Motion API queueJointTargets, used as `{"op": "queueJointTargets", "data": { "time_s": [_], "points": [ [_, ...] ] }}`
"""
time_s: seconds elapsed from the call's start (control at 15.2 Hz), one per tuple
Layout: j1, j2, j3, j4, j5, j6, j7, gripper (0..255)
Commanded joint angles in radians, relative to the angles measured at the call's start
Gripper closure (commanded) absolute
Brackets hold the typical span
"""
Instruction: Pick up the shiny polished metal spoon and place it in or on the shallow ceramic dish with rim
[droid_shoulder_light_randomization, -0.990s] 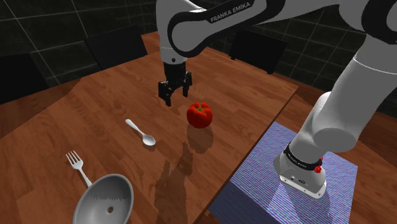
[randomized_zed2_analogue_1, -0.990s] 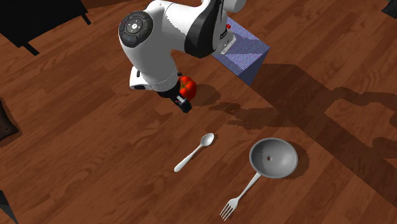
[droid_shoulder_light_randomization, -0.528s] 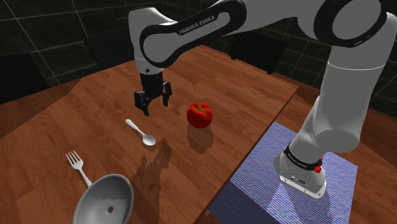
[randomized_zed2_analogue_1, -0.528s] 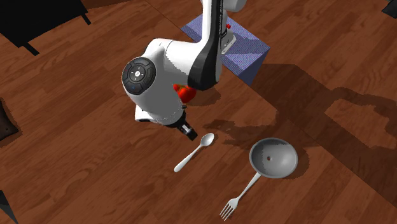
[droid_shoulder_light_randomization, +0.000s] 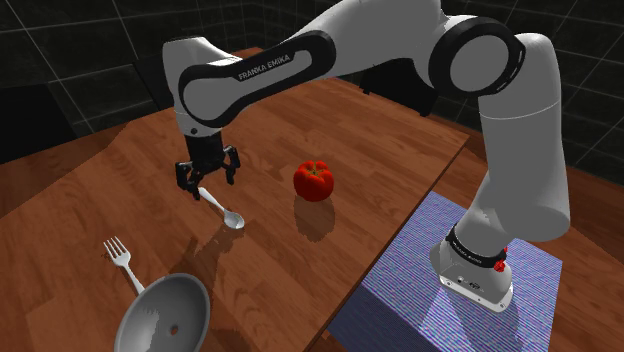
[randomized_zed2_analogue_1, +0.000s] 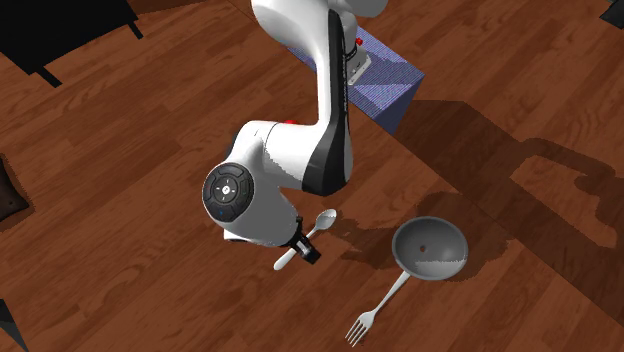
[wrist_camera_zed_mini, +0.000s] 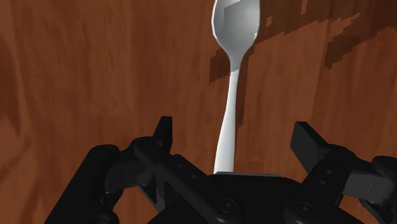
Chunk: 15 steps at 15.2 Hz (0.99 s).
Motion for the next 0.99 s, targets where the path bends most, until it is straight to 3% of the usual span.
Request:
{"op": "queueJointTargets", "data": {
  "time_s": [0.0,0.33,0.79,0.86,0.92],
  "points": [
    [0.007,0.019,-0.001,0.005,-0.003,0.015,0.005,0],
    [0.013,0.038,-0.003,-0.028,-0.007,0.067,0.007,0],
    [0.013,0.038,-0.003,-0.027,-0.007,0.066,0.007,0],
    [0.013,0.038,-0.003,-0.027,-0.007,0.066,0.007,255],
    [0.013,0.038,-0.003,-0.027,-0.007,0.066,0.007,255]
  ]
}}
